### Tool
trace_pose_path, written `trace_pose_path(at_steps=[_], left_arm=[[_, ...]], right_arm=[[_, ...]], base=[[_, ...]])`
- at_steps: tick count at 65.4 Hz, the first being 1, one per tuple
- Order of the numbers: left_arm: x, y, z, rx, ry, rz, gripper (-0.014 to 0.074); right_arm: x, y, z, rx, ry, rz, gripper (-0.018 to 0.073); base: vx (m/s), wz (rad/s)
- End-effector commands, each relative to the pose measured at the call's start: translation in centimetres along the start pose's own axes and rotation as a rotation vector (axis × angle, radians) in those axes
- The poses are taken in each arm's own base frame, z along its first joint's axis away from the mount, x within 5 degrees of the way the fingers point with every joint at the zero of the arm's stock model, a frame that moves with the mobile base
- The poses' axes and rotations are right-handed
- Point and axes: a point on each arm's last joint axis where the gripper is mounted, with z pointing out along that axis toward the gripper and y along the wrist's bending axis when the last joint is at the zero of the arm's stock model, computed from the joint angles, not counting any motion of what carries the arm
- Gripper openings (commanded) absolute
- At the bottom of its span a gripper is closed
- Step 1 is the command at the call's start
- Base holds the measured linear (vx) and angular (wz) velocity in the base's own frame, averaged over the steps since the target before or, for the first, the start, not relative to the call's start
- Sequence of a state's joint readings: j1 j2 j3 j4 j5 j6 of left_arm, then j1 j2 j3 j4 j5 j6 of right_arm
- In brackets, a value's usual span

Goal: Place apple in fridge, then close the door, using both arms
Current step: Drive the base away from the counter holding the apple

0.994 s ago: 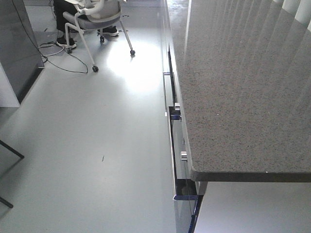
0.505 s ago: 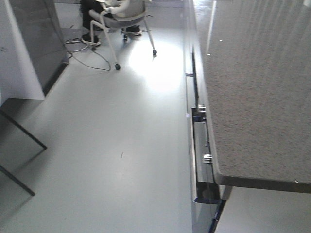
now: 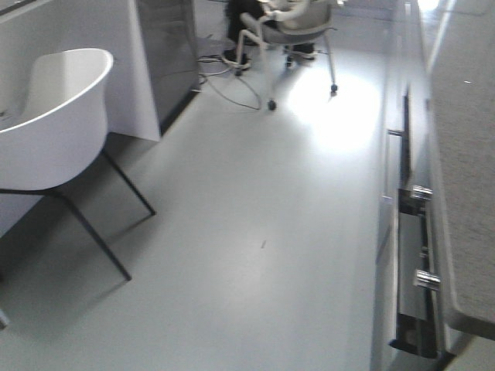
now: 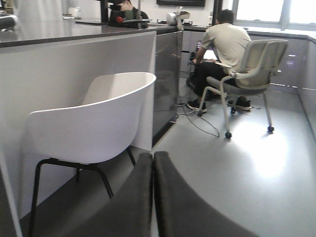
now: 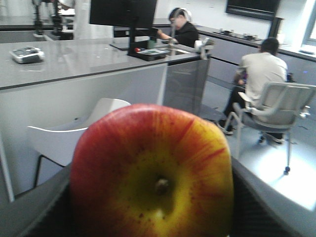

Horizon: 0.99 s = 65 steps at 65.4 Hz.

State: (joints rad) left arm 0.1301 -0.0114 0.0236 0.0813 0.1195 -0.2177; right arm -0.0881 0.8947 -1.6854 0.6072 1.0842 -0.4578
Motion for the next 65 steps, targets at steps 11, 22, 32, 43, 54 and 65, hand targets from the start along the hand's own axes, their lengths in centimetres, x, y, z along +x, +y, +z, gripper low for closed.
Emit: trace_pose_path(at_steps=[11, 22, 32, 43, 54, 65], left_arm=[[-1.27, -0.23, -0.26, 0.021, -0.101, -0.015, -0.0006], [-1.27, -0.23, -0.26, 0.021, -0.101, -0.015, -0.0006], [-1.27, -0.23, -0.26, 0.021, -0.101, -0.015, -0.0006], [-1.27, -0.23, -0.26, 0.021, -0.101, -0.015, -0.0006], [-1.27, -0.23, -0.26, 0.021, -0.101, -0.015, -0.0006], [-1.27, -0.23, -0.26, 0.021, -0.101, -0.015, -0.0006]], right_arm=[[-1.12, -0.11, -0.22, 0.019, -0.092, 0.004, 0.0223], [-1.12, -0.11, -0.22, 0.019, -0.092, 0.004, 0.0223], [-1.12, -0.11, -0.22, 0.019, -0.092, 0.004, 0.0223], [-1.12, -0.11, -0.22, 0.019, -0.092, 0.004, 0.0223], [-1.12, -0.11, -0.22, 0.019, -0.092, 0.004, 0.0223], [-1.12, -0.11, -0.22, 0.019, -0.092, 0.004, 0.0223]], base=[[0.00, 0.47], [0.00, 0.40], [0.00, 0.32], [0.00, 0.26], [0.01, 0.24], [0.01, 0.24]])
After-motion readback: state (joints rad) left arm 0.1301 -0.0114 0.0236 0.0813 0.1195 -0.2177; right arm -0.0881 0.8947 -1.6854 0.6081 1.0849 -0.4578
